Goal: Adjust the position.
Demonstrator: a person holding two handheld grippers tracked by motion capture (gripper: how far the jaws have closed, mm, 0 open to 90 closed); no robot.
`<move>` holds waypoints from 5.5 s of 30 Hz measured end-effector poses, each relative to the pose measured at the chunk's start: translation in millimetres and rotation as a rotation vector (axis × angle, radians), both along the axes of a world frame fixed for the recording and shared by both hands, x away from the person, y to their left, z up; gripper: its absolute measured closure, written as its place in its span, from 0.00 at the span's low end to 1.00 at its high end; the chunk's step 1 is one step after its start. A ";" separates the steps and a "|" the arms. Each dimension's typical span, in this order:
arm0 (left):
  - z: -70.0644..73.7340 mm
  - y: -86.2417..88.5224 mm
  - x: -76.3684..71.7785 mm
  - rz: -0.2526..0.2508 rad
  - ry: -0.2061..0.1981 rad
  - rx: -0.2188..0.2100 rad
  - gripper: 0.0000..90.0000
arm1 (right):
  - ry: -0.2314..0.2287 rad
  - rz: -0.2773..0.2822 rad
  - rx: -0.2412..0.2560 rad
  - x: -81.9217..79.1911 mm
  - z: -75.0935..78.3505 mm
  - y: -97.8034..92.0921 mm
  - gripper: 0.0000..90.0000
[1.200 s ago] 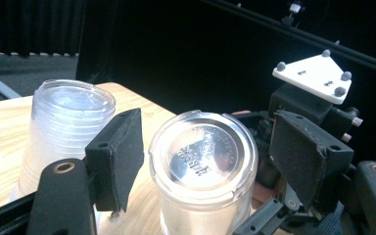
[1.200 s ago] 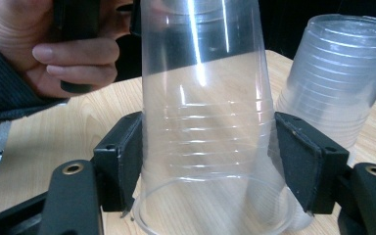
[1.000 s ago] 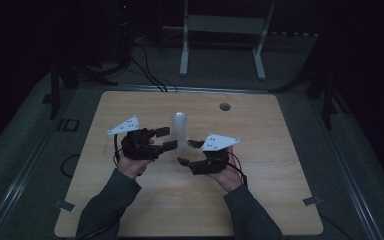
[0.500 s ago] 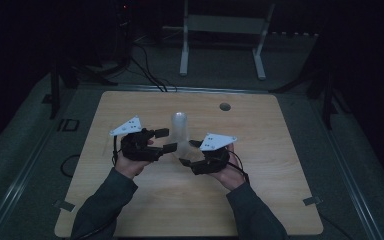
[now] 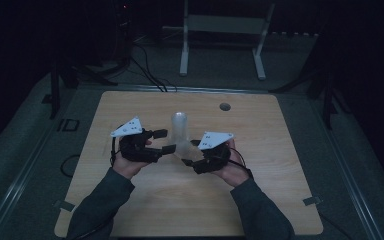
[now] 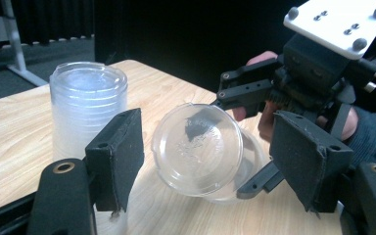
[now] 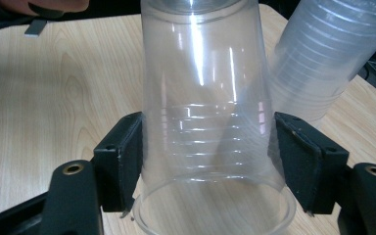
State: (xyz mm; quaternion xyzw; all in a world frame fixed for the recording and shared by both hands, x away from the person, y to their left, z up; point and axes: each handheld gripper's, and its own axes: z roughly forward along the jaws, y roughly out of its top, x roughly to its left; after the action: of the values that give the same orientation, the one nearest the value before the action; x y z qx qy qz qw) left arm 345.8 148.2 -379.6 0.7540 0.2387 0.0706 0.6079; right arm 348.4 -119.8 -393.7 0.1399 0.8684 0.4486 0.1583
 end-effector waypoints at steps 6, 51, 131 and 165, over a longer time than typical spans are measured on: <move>-1.2 -1.6 -0.5 -0.009 -0.007 0.039 0.32 | 0.005 0.016 -0.046 0.0 1.9 0.8 0.34; 4.4 -16.6 -7.3 -0.067 -0.086 0.334 0.33 | -0.050 0.101 -0.337 -4.1 21.1 9.4 0.36; -1.4 -65.8 -20.4 -0.170 -0.243 0.910 0.30 | -0.083 0.199 -0.584 -8.9 3.4 32.2 0.37; -16.1 -64.7 -13.4 -0.202 -0.188 0.874 0.29 | -0.115 0.240 -0.551 -13.7 5.8 33.4 0.37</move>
State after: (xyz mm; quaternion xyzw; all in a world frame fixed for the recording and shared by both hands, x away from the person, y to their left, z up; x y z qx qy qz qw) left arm 332.4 83.5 -395.8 0.9496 0.0557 0.1733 0.2553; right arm 334.7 -86.5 -387.9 -0.0377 0.9572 0.2191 0.1851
